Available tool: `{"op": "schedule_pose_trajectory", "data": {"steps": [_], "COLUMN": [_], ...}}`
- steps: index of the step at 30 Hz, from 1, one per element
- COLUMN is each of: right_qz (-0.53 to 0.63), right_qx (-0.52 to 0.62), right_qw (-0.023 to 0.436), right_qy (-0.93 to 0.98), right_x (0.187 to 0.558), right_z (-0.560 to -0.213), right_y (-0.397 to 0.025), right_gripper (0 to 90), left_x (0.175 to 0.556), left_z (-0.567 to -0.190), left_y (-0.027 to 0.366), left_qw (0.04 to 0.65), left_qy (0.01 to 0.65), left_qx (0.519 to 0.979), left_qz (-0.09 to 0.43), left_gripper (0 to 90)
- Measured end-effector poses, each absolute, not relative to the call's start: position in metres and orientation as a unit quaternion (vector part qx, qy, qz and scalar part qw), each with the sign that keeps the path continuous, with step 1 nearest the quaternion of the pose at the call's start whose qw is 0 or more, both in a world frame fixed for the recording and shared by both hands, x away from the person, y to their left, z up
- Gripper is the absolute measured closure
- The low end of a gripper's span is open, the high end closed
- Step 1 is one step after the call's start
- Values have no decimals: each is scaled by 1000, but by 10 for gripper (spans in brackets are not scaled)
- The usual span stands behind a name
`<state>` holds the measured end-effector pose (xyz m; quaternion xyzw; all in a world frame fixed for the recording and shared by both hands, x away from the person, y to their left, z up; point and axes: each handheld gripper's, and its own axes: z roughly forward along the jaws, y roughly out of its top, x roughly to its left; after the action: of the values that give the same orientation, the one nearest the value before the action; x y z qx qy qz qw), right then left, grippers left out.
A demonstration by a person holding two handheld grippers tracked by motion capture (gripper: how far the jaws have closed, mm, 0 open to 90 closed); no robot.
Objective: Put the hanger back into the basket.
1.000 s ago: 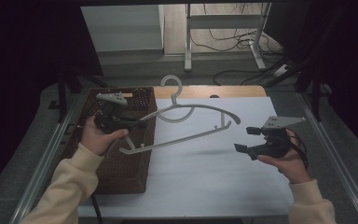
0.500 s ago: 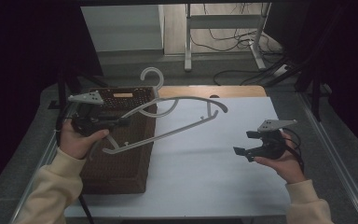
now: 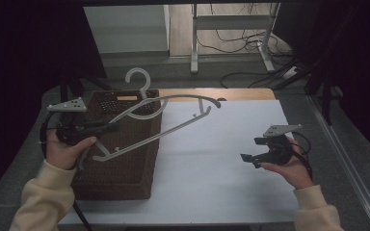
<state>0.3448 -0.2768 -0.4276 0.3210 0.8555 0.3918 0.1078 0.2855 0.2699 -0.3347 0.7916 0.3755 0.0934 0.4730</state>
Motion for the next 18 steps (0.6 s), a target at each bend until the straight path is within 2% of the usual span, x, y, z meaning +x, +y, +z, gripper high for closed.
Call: {"op": "schedule_pose_trajectory", "data": {"steps": [18], "right_qz": [381], "right_qx": [329], "right_qw": [101], "right_qy": [858], "right_x": [347], "right_z": [-433], "right_y": [-279], "right_gripper": [126], "left_x": [273], "left_z": [-339], "left_y": [288], "left_qw": [477], "left_qy": [389], "left_qx": [779], "left_qz": [124], "left_gripper": [804]}}
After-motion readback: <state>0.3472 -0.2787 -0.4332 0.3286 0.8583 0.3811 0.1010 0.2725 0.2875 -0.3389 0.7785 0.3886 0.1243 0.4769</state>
